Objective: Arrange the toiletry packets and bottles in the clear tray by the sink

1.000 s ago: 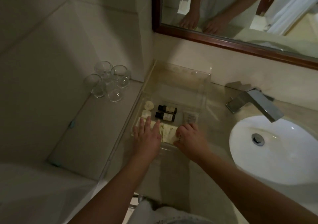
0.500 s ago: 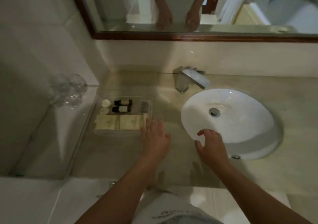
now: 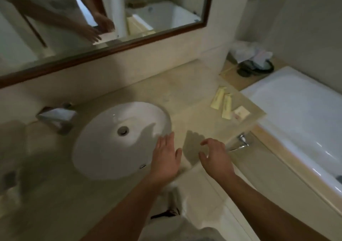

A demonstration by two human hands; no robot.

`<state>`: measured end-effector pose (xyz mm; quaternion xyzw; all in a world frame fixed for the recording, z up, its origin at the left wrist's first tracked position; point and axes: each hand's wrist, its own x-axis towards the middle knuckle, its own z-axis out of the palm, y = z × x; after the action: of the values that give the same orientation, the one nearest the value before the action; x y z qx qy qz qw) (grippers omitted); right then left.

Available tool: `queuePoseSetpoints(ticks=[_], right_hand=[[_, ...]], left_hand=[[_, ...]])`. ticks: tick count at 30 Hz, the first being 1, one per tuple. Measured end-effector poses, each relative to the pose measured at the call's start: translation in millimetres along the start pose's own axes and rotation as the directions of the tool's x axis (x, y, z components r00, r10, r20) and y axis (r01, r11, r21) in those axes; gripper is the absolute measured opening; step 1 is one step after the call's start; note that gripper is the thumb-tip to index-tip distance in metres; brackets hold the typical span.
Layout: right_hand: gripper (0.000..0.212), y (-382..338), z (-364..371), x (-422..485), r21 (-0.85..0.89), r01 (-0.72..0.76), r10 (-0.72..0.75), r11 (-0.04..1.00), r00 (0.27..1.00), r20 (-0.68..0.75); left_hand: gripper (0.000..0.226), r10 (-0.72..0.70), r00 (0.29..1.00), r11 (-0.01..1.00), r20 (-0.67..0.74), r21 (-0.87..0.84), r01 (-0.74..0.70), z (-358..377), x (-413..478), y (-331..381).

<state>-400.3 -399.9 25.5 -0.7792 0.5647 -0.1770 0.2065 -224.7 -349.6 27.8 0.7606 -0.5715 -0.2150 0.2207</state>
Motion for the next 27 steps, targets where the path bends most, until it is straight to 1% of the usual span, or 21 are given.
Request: queuePoseSetpoints(ticks=[2,5,10,13,15,19,22,24,25,27], right_hand=[[0.029,25,-12,16,-0.016,-0.056,0.056,0.998,0.998,-0.022],[0.029,62,-27,48,-0.048,-0.124,0.123,0.991,0.992,-0.023],[0.031,112,-53,110,-0.091,-0.202,0.207,0.975,0.977,0.05],[0.032,130,-62,148,-0.106,-0.217,0.222,0.97,0.974,0.037],[0.034,137,-65,172,-0.075,-0.261,0.265,0.963,0.963,0.057],[0.04,147,-63,214,0.103,-0.424,0.404,0.9,0.899,0.169],[0.042,158,-58,247,0.11,-0.425,0.396,0.898,0.892,0.218],[0.041,164,-57,268,0.125,-0.422,0.386,0.898,0.892,0.236],[0.041,167,-56,277,0.125,-0.413,0.38,0.902,0.897,0.226],[0.049,169,-51,291,0.054,-0.351,0.331,0.935,0.916,0.224]], left_hand=[[0.059,0.038,0.999,0.999,0.03,-0.02,-0.038,16,31,25],[0.056,0.06,0.996,0.997,0.071,-0.054,-0.056,43,79,55],[0.049,0.027,0.989,0.985,0.143,-0.173,-0.002,80,160,97],[0.044,0.021,0.989,0.987,0.144,-0.16,0.003,92,202,112],[0.039,0.017,0.99,0.99,0.141,-0.138,0.003,99,226,117],[0.03,-0.003,0.987,0.999,0.16,-0.051,0.012,109,266,126],[0.028,-0.085,0.987,0.996,0.137,-0.001,0.086,119,293,137],[0.033,-0.169,0.979,0.984,0.117,0.082,0.16,127,308,145],[0.037,-0.222,0.97,0.973,0.096,0.093,0.213,131,313,149],[0.04,-0.326,0.945,0.941,0.035,0.11,0.321,137,318,158]])
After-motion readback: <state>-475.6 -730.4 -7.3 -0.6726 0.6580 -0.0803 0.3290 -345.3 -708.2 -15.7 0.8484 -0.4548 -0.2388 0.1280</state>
